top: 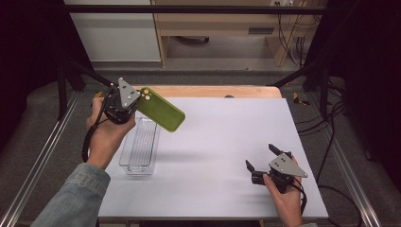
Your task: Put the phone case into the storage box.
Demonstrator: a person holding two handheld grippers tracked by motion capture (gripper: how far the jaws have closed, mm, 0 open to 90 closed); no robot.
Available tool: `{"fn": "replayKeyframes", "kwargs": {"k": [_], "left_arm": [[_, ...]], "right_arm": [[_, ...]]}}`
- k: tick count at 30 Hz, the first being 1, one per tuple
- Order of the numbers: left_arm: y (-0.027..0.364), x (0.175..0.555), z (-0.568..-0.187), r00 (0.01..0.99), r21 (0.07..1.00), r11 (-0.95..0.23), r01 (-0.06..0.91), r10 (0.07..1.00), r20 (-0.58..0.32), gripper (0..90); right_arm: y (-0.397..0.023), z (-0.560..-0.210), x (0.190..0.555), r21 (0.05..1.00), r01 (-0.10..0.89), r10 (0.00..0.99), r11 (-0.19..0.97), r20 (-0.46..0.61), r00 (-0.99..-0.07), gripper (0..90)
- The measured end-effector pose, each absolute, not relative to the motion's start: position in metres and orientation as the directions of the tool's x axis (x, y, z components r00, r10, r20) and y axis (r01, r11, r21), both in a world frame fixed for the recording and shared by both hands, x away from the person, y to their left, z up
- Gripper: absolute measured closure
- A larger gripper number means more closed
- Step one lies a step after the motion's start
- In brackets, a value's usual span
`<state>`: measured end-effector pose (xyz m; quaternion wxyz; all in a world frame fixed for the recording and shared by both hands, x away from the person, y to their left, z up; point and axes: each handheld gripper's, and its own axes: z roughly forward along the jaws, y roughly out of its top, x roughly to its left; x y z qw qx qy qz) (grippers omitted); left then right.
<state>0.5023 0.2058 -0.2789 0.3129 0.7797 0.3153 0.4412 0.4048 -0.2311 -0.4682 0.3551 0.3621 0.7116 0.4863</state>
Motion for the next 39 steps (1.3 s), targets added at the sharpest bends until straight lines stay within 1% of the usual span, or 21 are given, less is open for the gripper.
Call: {"fn": "replayKeyframes", "kwargs": {"k": [6,10,13,18,21,25,29,39], "left_arm": [[0.210,0.501,-0.270,0.406,0.766,-0.614,0.190,0.759,0.509,87.7],[0.215,0.507,-0.271,0.394,0.743,-0.641,0.193,0.744,0.540,87.7],[0.220,0.510,-0.270,0.380,0.740,-0.645,0.193,0.744,0.550,87.7],[0.226,0.517,-0.275,0.357,0.709,-0.676,0.203,0.725,0.589,87.7],[0.232,0.519,-0.276,0.343,0.709,-0.674,0.210,0.729,0.592,87.6],[0.237,0.521,-0.277,0.322,0.682,-0.700,0.214,0.709,0.627,87.7],[0.244,0.523,-0.277,0.309,0.673,-0.706,0.219,0.705,0.639,87.6],[0.254,0.532,-0.277,0.283,0.619,-0.758,0.204,0.651,0.704,87.7]], "right_arm": [[-0.229,-0.470,0.405,0.950,0.142,0.852,0.278,-0.176,-0.493,4.5],[-0.228,-0.470,0.405,0.948,0.132,0.852,0.291,-0.194,-0.487,4.5],[-0.229,-0.471,0.404,0.950,0.129,0.854,0.283,-0.189,-0.486,4.5],[-0.229,-0.471,0.405,0.951,0.118,0.852,0.285,-0.195,-0.486,4.3],[-0.229,-0.471,0.405,0.951,0.115,0.851,0.287,-0.198,-0.487,4.3],[-0.230,-0.472,0.405,0.952,0.116,0.848,0.284,-0.193,-0.494,4.0],[-0.229,-0.472,0.404,0.953,0.113,0.848,0.281,-0.191,-0.494,4.0],[-0.229,-0.473,0.405,0.953,0.108,0.846,0.284,-0.196,-0.495,4.0]]}}
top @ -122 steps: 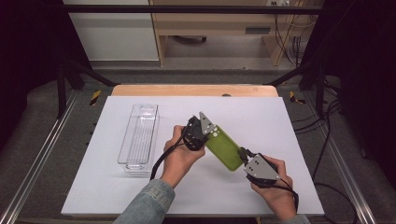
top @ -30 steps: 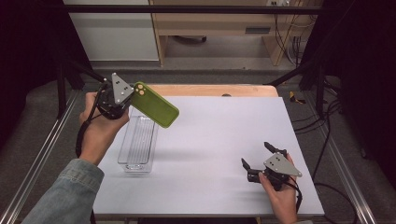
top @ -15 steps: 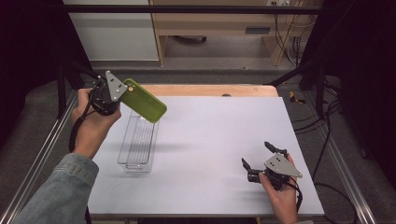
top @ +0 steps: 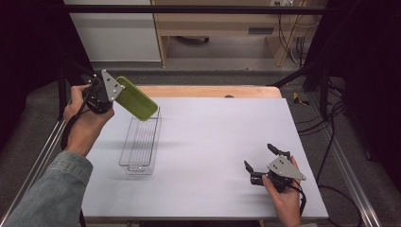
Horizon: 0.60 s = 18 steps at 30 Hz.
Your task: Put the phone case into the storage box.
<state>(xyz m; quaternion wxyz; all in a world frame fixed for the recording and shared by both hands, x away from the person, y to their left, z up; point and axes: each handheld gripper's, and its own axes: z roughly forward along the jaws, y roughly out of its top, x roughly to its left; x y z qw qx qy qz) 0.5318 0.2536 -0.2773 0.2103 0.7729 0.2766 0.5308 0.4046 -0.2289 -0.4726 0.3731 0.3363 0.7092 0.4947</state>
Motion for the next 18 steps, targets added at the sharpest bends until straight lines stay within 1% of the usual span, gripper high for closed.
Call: {"fn": "replayKeyframes", "kwargs": {"k": [6,11,15,18], "left_arm": [[0.255,0.536,-0.284,0.276,0.594,-0.780,0.196,0.625,0.730,87.7],[0.254,0.548,-0.293,0.301,0.583,-0.787,0.199,0.616,0.728,87.7],[0.254,0.551,-0.299,0.301,0.545,-0.814,0.202,0.581,0.756,87.7],[0.256,0.553,-0.301,0.296,0.533,-0.823,0.196,0.568,0.768,87.7]], "right_arm": [[-0.229,-0.473,0.405,0.954,0.106,0.847,0.280,-0.194,-0.494,4.0],[-0.229,-0.474,0.405,0.954,0.107,0.847,0.281,-0.194,-0.495,4.1],[-0.229,-0.474,0.405,0.954,0.105,0.846,0.280,-0.194,-0.496,4.1],[-0.229,-0.475,0.406,0.952,0.104,0.845,0.289,-0.202,-0.496,4.0]]}}
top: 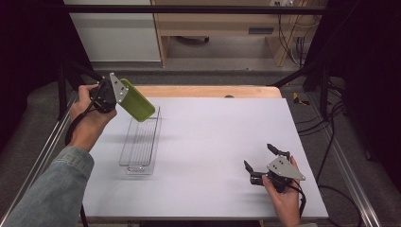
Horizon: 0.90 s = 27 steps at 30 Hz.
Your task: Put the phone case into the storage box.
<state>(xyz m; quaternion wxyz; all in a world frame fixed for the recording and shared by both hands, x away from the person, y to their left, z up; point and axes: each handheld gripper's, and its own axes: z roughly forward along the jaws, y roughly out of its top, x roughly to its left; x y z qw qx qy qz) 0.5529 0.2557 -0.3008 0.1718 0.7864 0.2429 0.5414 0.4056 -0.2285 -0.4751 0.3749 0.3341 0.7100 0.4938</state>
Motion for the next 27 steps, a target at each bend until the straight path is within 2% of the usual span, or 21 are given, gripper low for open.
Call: {"fn": "replayKeyframes", "kwargs": {"k": [13,27], "left_arm": [[0.256,0.558,-0.305,0.245,0.492,-0.853,0.171,0.521,0.818,87.7],[0.246,0.559,-0.310,0.214,0.383,-0.913,0.142,0.406,0.888,87.8]], "right_arm": [[-0.227,-0.475,0.404,0.951,0.090,0.843,0.296,-0.216,-0.492,4.0],[-0.223,-0.475,0.403,0.948,0.070,0.835,0.312,-0.238,-0.496,4.0]]}}
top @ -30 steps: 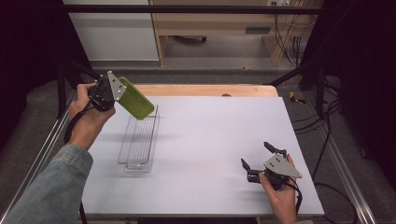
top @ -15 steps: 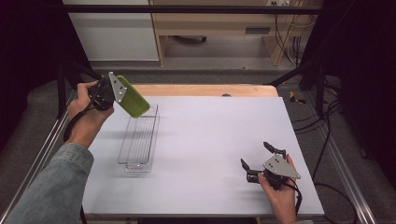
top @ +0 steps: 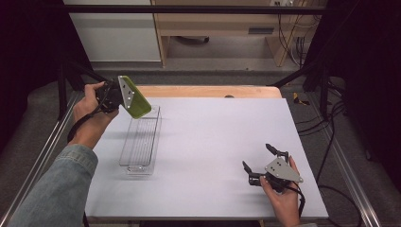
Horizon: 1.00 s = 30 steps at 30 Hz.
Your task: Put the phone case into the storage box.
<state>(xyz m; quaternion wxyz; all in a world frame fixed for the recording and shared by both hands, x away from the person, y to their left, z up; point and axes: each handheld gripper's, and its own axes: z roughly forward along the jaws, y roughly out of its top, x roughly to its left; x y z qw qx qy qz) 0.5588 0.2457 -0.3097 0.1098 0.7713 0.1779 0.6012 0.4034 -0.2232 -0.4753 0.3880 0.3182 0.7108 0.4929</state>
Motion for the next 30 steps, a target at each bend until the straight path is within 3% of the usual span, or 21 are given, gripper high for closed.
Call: {"fn": "replayKeyframes", "kwargs": {"k": [30], "left_arm": [[0.235,0.560,-0.321,0.191,0.279,-0.954,0.111,0.296,0.936,87.9]], "right_arm": [[-0.222,-0.475,0.403,0.954,0.061,0.836,0.295,-0.227,-0.500,4.2]]}}
